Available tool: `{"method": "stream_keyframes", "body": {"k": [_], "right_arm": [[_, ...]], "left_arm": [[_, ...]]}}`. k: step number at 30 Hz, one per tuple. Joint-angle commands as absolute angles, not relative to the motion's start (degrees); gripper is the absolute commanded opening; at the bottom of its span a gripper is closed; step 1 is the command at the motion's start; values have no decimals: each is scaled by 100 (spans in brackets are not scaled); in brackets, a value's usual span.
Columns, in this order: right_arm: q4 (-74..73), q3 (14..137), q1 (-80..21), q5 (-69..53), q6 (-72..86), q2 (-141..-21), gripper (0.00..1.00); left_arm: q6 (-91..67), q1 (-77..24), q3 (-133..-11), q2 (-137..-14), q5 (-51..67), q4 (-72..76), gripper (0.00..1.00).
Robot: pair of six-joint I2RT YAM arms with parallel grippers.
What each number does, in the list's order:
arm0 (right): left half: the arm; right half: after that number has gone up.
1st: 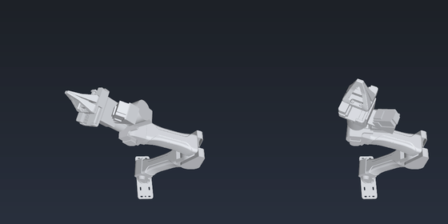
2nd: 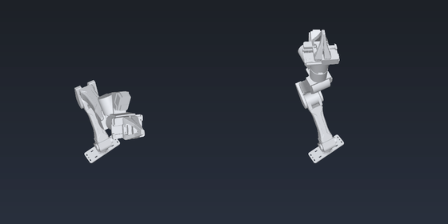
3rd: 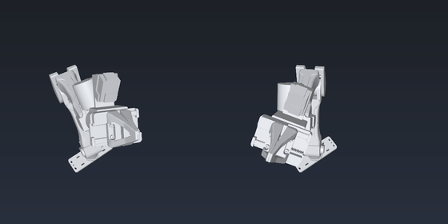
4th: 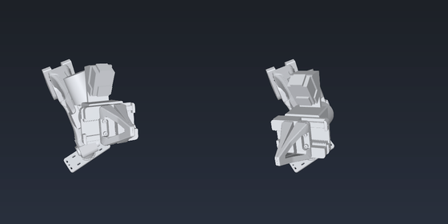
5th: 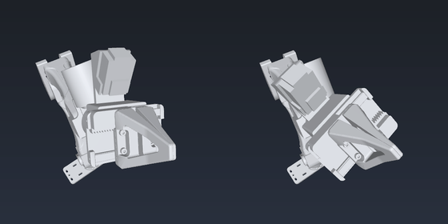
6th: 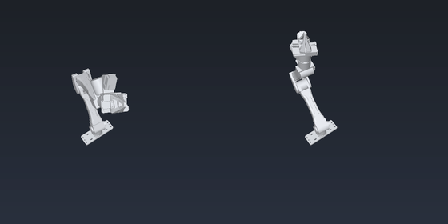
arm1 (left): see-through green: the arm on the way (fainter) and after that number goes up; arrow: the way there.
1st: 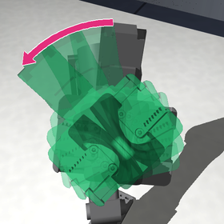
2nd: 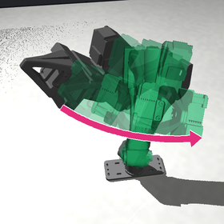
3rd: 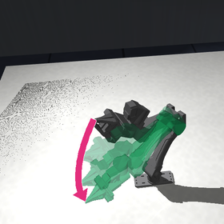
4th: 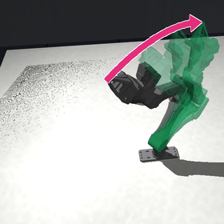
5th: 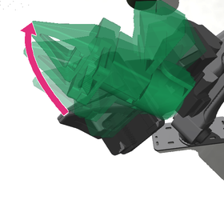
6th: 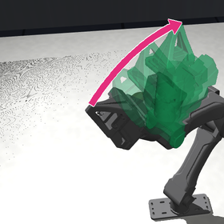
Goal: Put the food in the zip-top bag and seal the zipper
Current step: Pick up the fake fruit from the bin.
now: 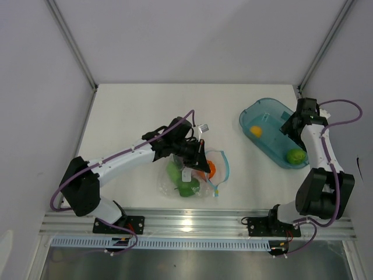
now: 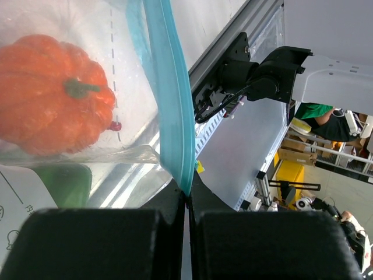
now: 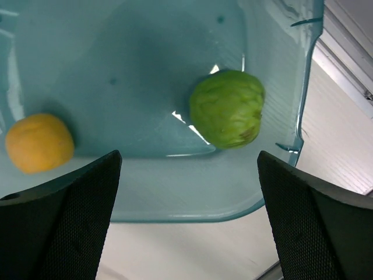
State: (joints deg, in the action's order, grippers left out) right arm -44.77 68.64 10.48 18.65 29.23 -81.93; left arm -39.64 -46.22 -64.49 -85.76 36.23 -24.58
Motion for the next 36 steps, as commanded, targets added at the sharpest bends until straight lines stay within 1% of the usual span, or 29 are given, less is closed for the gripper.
{"method": "stream_keyframes", "body": {"k": [1,6,12,18,23,26,27,29,32,33,34,35,36], "right_arm": [[-4605,7102,1107,2768,3366,-8533,99],[-4886,6988,1107,3278,3726,-8947,99],[-4414,6637,1134,3120,3806,-9123,99],[-4263,6714,1195,3102,3744,-9457,99],[-4122,6724,1301,3032,3718,-9659,96],[-4069,6715,1353,3015,3700,-9764,91],[-4043,6706,1354,3023,3709,-9773,88],[-3982,6645,1371,2989,3674,-9835,85],[-3911,6601,1371,2918,3595,-9879,76],[-3850,6601,1371,2866,3560,-9879,67],[-3815,6592,1371,2796,3516,-9853,61],[-3788,6592,1371,2691,3463,-9844,47],[-3779,6600,1371,2663,3454,-9826,40]], "left_arm": [[-3973,-4632,-6513,-8472,3744,-2382,1],[-3955,-4641,-6566,-8622,3788,-2408,1],[-3946,-4641,-6715,-8684,3779,-2443,1],[-3929,-4641,-6680,-8596,3718,-2496,1],[-3911,-4641,-6618,-8578,3727,-2505,1],[-3920,-4641,-6601,-8552,3709,-2496,1],[-3920,-4641,-6601,-8552,3718,-2496,1],[-3911,-4641,-6609,-8560,3718,-2496,1],[-3920,-4641,-6601,-8561,3718,-2479,1],[-3920,-4641,-6601,-8561,3718,-2487,0],[-3920,-4641,-6609,-8561,3718,-2487,1],[-3920,-4649,-6601,-8552,3726,-2496,1],[-3920,-4641,-6601,-8552,3727,-2505,1]]}}
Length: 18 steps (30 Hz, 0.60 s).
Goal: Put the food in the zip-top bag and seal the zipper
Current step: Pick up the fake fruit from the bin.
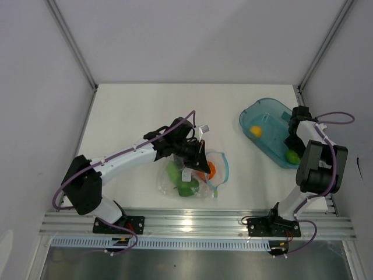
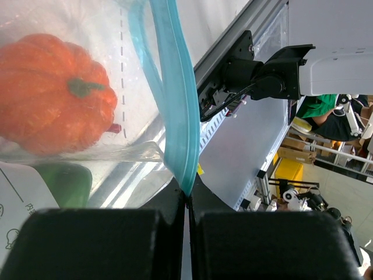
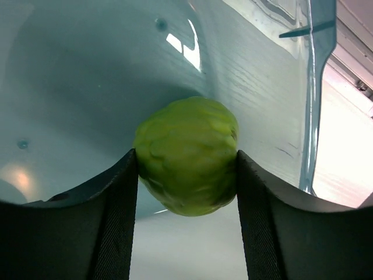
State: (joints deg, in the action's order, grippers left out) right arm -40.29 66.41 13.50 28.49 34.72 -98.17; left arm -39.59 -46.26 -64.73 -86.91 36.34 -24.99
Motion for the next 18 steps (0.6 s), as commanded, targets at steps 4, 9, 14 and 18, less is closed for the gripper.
{"method": "stream_keyframes", "body": {"k": [4,9,14,18], "right_arm": [[-3858,6723,1354,2321,3428,-9669,15],[-4016,6881,951,1890,3253,-8887,0],[-3982,6847,660,907,2927,-7982,0],[-3622,6444,344,-1380,2593,-7008,0]], "left_arm": [[-3920,-4641,-6592,-8499,3709,-2505,1],[-3955,-4641,-6574,-8481,3709,-2496,1],[-3964,-4641,-6565,-8481,3709,-2461,1],[-3981,-4641,-6583,-8525,3744,-2408,1]]}}
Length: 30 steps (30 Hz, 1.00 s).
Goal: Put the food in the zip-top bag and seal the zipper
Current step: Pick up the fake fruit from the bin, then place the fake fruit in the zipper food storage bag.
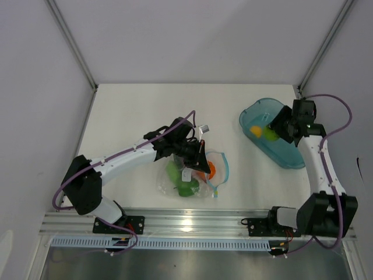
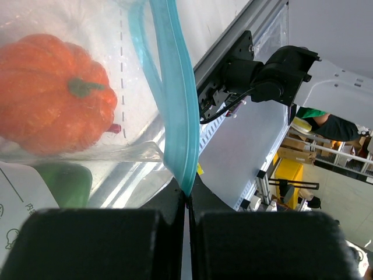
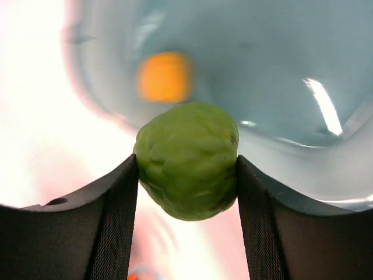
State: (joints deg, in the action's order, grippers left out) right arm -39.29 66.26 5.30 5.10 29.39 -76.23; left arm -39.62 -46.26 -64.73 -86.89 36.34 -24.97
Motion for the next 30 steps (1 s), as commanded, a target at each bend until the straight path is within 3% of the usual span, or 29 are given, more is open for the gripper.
{"method": "stream_keyframes", "body": {"k": [1,4,14,21,30], "right_arm": [[-3464,6199,256,-1771,2654,-6866,0],[-3279,5820,-522,-2599,2856,-6488,0],[-2182,4949,-2678,-2936,3795,-6319,0],[-2425,5053,-3497,-1928,3911,-6347,0],[-3630,5177,-3524,-1415,3674,-5468,0]], "left_arm": [[-3990,-4641,-6592,-8525,3770,-2400,1],[-3990,-4649,-6636,-8534,3779,-2408,1],[-4025,-4649,-6794,-8482,3788,-2452,1],[-3955,-4649,-6803,-8314,3700,-2619,0],[-3999,-4658,-6776,-8350,3753,-2531,1]]}}
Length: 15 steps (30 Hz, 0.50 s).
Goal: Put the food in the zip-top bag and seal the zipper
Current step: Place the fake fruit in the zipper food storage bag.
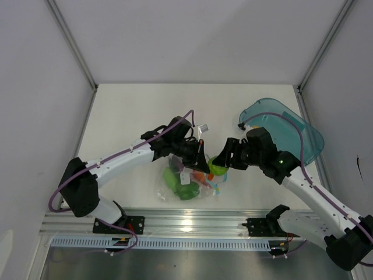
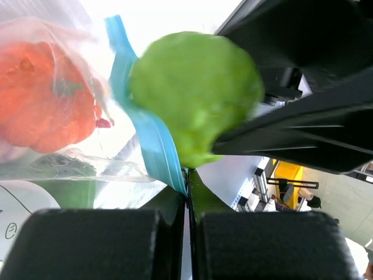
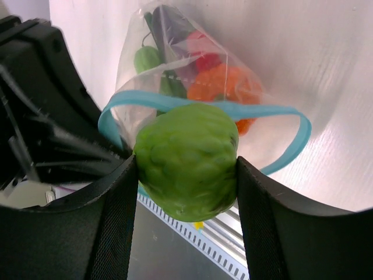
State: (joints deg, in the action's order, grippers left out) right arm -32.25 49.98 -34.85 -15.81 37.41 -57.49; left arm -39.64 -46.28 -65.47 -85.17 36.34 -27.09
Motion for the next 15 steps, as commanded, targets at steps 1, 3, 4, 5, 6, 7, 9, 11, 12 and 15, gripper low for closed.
{"method": "stream_keyframes", "body": {"k": [1,3,4,5,6,7,9,11,12,15], "right_arm": [[-3647,5098,-3516,-1450,3691,-5406,0],[-3542,4818,-3524,-1581,3788,-5274,0],[-3438,4738,-3524,-1626,3823,-5256,0],[-3402,4676,-3524,-1696,3893,-5238,0],[-3367,4615,-3533,-1714,3911,-5238,0],[-3323,4606,-3542,-1714,3911,-5247,0],[-3331,4640,-3533,-1714,3885,-5256,0],[-3331,4667,-3533,-1662,3789,-5282,0],[-3314,4676,-3533,-1661,3788,-5317,0],[-3025,4632,-3533,-1801,3910,-5519,0]], "left_arm": [[-4008,-4650,-6802,-8358,3762,-2523,1],[-4017,-4650,-6855,-8376,3779,-2531,1],[-4017,-4649,-6882,-8376,3779,-2531,1],[-4017,-4649,-6882,-8393,3779,-2531,1],[-4017,-4649,-6899,-8411,3753,-2549,1],[-4017,-4649,-6943,-8420,3762,-2566,1],[-4017,-4649,-6978,-8429,3779,-2610,1],[-4017,-4649,-7005,-8403,3771,-2637,1],[-4017,-4649,-6987,-8394,3762,-2637,0],[-4052,-4649,-6953,-8385,3770,-2602,1]]}}
